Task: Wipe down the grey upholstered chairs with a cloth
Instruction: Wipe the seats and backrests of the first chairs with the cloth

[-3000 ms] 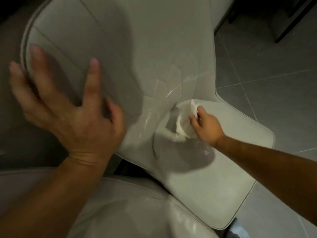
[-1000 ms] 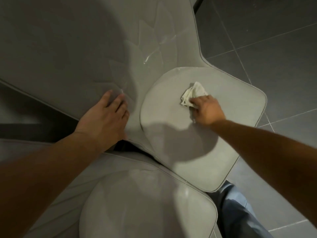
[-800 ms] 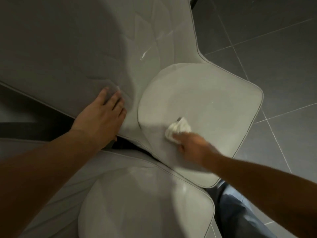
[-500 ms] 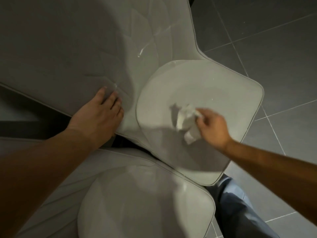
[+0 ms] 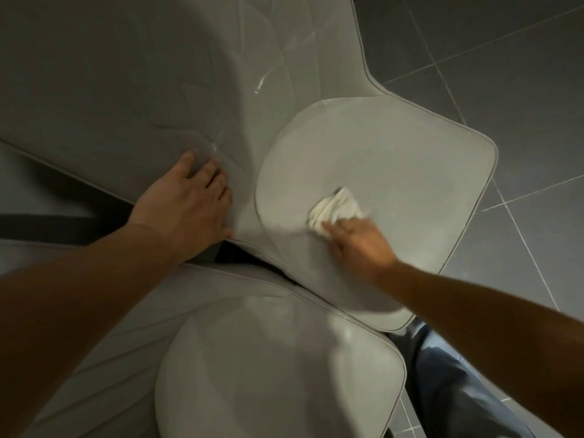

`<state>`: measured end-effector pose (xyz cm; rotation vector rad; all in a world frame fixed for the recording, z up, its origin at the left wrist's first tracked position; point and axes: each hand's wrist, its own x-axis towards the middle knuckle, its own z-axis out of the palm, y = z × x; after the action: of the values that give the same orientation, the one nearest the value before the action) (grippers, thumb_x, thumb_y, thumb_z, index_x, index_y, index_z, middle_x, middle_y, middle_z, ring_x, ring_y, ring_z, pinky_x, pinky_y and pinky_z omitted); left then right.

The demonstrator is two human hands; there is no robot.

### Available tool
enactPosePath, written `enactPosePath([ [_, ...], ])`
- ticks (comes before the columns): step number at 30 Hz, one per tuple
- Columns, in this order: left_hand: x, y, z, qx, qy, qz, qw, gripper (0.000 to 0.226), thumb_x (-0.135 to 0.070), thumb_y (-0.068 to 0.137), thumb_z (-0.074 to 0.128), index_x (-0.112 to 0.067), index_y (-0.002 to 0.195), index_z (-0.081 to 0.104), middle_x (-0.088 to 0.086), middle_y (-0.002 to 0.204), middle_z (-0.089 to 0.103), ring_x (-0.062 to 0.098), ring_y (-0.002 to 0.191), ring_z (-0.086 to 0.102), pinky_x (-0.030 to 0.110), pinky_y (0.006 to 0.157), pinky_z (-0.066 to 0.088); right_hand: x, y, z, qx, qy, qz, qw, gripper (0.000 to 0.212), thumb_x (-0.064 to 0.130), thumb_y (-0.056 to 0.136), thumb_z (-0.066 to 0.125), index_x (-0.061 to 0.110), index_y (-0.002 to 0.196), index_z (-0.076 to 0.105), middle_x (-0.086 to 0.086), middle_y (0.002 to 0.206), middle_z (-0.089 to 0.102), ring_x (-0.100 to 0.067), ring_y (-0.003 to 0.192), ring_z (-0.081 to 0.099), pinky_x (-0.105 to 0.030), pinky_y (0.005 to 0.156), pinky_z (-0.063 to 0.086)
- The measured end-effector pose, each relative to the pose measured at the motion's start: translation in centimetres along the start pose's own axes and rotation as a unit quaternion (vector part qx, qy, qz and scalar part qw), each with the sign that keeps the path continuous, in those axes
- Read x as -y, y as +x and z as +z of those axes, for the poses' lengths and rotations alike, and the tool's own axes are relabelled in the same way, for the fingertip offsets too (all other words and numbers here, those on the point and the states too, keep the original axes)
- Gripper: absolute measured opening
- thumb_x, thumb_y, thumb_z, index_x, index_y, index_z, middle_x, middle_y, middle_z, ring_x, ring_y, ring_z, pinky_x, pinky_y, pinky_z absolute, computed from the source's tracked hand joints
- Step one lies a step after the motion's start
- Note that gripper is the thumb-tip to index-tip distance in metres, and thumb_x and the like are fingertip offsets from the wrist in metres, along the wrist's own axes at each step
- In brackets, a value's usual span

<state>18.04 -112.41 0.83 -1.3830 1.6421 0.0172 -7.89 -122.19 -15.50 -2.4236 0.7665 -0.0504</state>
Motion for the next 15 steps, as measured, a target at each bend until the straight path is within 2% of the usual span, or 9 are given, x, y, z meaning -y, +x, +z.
enactPosePath([
  [1, -0.1, 0.0, 0.0, -0.001, 0.002, 0.002, 1.0, 0.074, -0.063, 0.101, 0.017, -0.015, 0.156, 0.028, 0.011, 0.165, 0.026, 0.031, 0.154, 0.017, 0.056, 0.119, 0.009, 1.1, -1.8, 1.3, 0.031, 0.054, -0.044, 0.997, 0.022, 0.013, 0.094, 0.054, 0.003, 0.11, 0.066, -0.021, 0.094, 0.064, -0.037, 0.083, 0.06, -0.041, 0.078, 0.045],
  [3, -0.1, 0.0, 0.3, -0.004, 0.006, 0.004, 1.0, 0.074, -0.062, 0.101, 0.018, -0.015, 0.156, 0.028, 0.012, 0.165, 0.026, 0.032, 0.153, 0.018, 0.056, 0.119, 0.01, 3.6, -5.4, 2.9, 0.139, 0.023, -0.111, 0.984, 0.031, 0.024, 0.095, 0.052, 0.018, 0.123, 0.065, -0.015, 0.111, 0.066, -0.036, 0.098, 0.062, -0.04, 0.089, 0.047],
  [4, 0.0, 0.0, 0.4, -0.005, 0.005, 0.003, 1.0, 0.073, -0.062, 0.101, 0.017, -0.016, 0.156, 0.027, 0.012, 0.164, 0.026, 0.032, 0.153, 0.018, 0.056, 0.119, 0.01, 3.8, -6.9, 3.2, 0.181, 0.018, -0.111, 0.977, 0.034, 0.029, 0.096, 0.05, 0.025, 0.127, 0.063, -0.011, 0.117, 0.066, -0.034, 0.104, 0.061, -0.038, 0.091, 0.047],
  [6, 0.0, 0.1, 0.4, -0.009, 0.001, 0.003, 1.0, 0.073, -0.062, 0.101, 0.017, -0.017, 0.156, 0.028, 0.011, 0.164, 0.026, 0.033, 0.153, 0.018, 0.056, 0.12, 0.011, 3.6, -7.5, 2.5, 0.213, 0.094, -0.093, 0.968, 0.026, 0.029, 0.096, 0.052, 0.026, 0.117, 0.068, -0.003, 0.103, 0.07, -0.02, 0.09, 0.062, -0.029, 0.08, 0.047],
  [7, -0.1, 0.2, 0.4, -0.013, 0.0, 0.002, 1.0, 0.073, -0.062, 0.101, 0.017, -0.017, 0.156, 0.028, 0.011, 0.164, 0.026, 0.033, 0.152, 0.018, 0.056, 0.12, 0.011, 3.4, -6.7, 1.6, 0.182, 0.147, -0.063, 0.97, 0.019, 0.026, 0.095, 0.056, 0.023, 0.105, 0.071, 0.003, 0.087, 0.069, -0.011, 0.076, 0.058, -0.024, 0.07, 0.044],
  [9, -0.2, 0.3, 0.4, -0.021, 0.003, -0.001, 1.0, 0.073, -0.063, 0.1, 0.017, -0.018, 0.156, 0.029, 0.01, 0.165, 0.026, 0.033, 0.152, 0.018, 0.055, 0.121, 0.011, 2.0, -3.9, -0.7, 0.033, 0.207, 0.036, 0.977, 0.017, 0.028, 0.093, 0.057, 0.02, 0.093, 0.072, 0.013, 0.071, 0.064, -0.001, 0.067, 0.056, -0.018, 0.063, 0.04],
  [10, -0.2, 0.3, 0.5, -0.023, 0.005, -0.003, 1.0, 0.073, -0.063, 0.099, 0.016, -0.018, 0.156, 0.03, 0.01, 0.165, 0.026, 0.033, 0.153, 0.018, 0.055, 0.12, 0.012, 1.0, -1.9, -2.2, -0.036, 0.209, 0.076, 0.974, 0.02, 0.031, 0.093, 0.056, 0.021, 0.099, 0.072, 0.014, 0.079, 0.07, 0.0, 0.073, 0.062, -0.017, 0.067, 0.044],
  [12, -0.2, 0.3, 0.6, -0.024, 0.005, -0.004, 1.0, 0.073, -0.064, 0.099, 0.016, -0.019, 0.155, 0.032, 0.01, 0.164, 0.027, 0.033, 0.153, 0.016, 0.054, 0.12, 0.012, -1.0, 2.4, -4.6, -0.123, 0.143, 0.095, 0.977, 0.026, 0.033, 0.094, 0.053, 0.022, 0.108, 0.072, 0.001, 0.096, 0.072, -0.017, 0.091, 0.066, -0.022, 0.078, 0.045],
  [15, -0.2, 0.3, 0.6, -0.028, 0.0, -0.008, 1.0, 0.073, -0.064, 0.099, 0.016, -0.02, 0.155, 0.033, 0.009, 0.164, 0.027, 0.033, 0.154, 0.015, 0.054, 0.12, 0.012, -3.0, 8.3, -7.0, -0.123, 0.076, 0.071, 0.987, 0.029, 0.036, 0.098, 0.049, 0.021, 0.11, 0.07, -0.006, 0.107, 0.065, -0.023, 0.1, 0.06, -0.026, 0.086, 0.042],
])
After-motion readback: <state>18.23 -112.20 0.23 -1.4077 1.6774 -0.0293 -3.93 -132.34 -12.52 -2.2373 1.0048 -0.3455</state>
